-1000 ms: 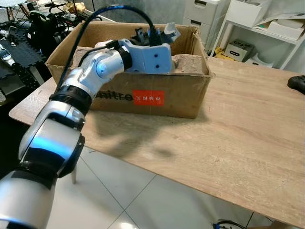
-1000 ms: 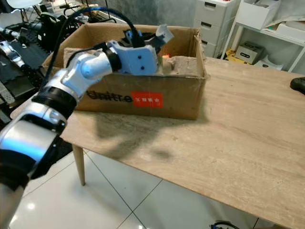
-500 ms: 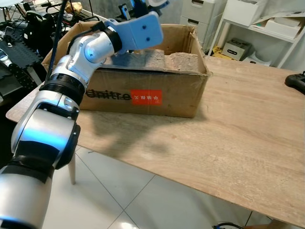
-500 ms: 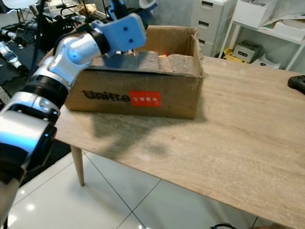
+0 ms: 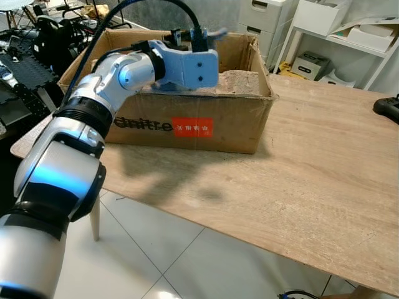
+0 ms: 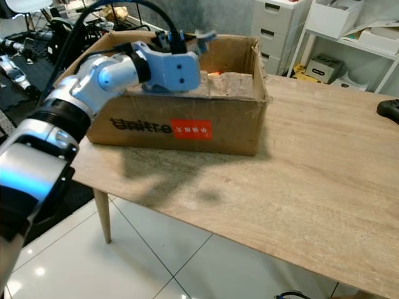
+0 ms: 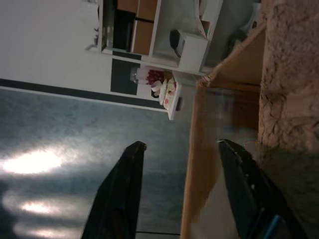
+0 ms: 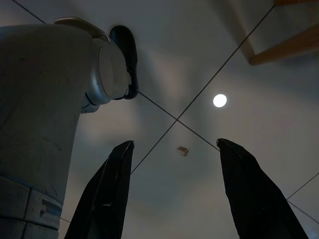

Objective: Picking trash to rubbish bin

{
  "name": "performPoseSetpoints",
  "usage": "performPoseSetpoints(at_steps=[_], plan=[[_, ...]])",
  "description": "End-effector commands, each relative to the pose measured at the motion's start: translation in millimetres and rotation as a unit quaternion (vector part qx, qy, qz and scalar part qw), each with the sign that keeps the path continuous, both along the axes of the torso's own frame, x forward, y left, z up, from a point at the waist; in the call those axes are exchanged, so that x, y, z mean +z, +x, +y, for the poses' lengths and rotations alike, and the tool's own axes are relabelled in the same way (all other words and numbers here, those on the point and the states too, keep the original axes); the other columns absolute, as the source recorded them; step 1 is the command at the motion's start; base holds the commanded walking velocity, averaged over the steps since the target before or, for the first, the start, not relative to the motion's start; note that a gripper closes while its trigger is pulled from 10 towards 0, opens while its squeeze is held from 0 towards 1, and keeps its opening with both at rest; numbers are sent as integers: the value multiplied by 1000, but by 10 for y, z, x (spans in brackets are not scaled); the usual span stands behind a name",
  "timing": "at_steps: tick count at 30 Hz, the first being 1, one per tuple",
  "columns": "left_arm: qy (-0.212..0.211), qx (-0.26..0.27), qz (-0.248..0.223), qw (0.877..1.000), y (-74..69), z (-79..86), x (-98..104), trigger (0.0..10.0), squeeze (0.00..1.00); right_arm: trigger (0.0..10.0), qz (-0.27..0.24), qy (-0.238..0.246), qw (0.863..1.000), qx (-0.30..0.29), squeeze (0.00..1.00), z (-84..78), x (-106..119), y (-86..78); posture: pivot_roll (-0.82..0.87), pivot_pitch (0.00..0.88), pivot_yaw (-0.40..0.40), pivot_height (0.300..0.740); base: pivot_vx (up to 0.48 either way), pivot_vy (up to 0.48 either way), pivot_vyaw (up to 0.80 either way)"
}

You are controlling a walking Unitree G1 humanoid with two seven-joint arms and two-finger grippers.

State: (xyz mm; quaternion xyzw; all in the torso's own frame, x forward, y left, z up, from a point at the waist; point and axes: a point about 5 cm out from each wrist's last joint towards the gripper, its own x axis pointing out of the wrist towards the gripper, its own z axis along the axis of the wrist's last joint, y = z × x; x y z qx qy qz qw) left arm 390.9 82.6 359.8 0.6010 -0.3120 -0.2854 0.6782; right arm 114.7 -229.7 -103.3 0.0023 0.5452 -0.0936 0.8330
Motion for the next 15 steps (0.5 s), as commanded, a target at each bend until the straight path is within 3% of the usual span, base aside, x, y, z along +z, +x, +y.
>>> performPoseSetpoints(at_steps=[1,3,8,10,11,12,13,15], plan=[[24,7,-10,1000,2,22,18,10000,1000,10000,13,5,1000,-8,0,17,-29,-85,-88,113,40,740,0,0,0],[36,11,-14,999,7,25,10,10000,1000,10000,13,5,1000,-9,0,16,-28,-83,-87,112,41,740,0,0,0],[18,7,-17,1000,-3,27,51,10000,1000,10000,11,5,1000,-8,0,17,-25,-71,-88,109,42,740,0,0,0],[-26,-16,0,1000,-32,16,108,10000,1000,10000,10,6,1000,-8,0,19,-24,-66,-88,109,42,740,0,0,0],[-55,-36,14,998,-55,15,143,10000,0,10000,10,6,1000,-8,0,22,-23,-61,-88,112,42,740,0,0,0],[-55,-36,14,998,-55,15,143,10000,0,10000,10,6,1000,-8,0,22,-23,-61,-88,112,42,740,0,0,0],[-92,-63,38,993,-84,15,177,10000,0,10000,9,6,1000,-8,0,25,-23,-58,-88,112,42,740,0,0,0],[-169,-133,92,972,-156,45,263,10000,0,10000,9,7,1000,-8,0,30,-23,-55,-87,114,41,740,0,0,0]])
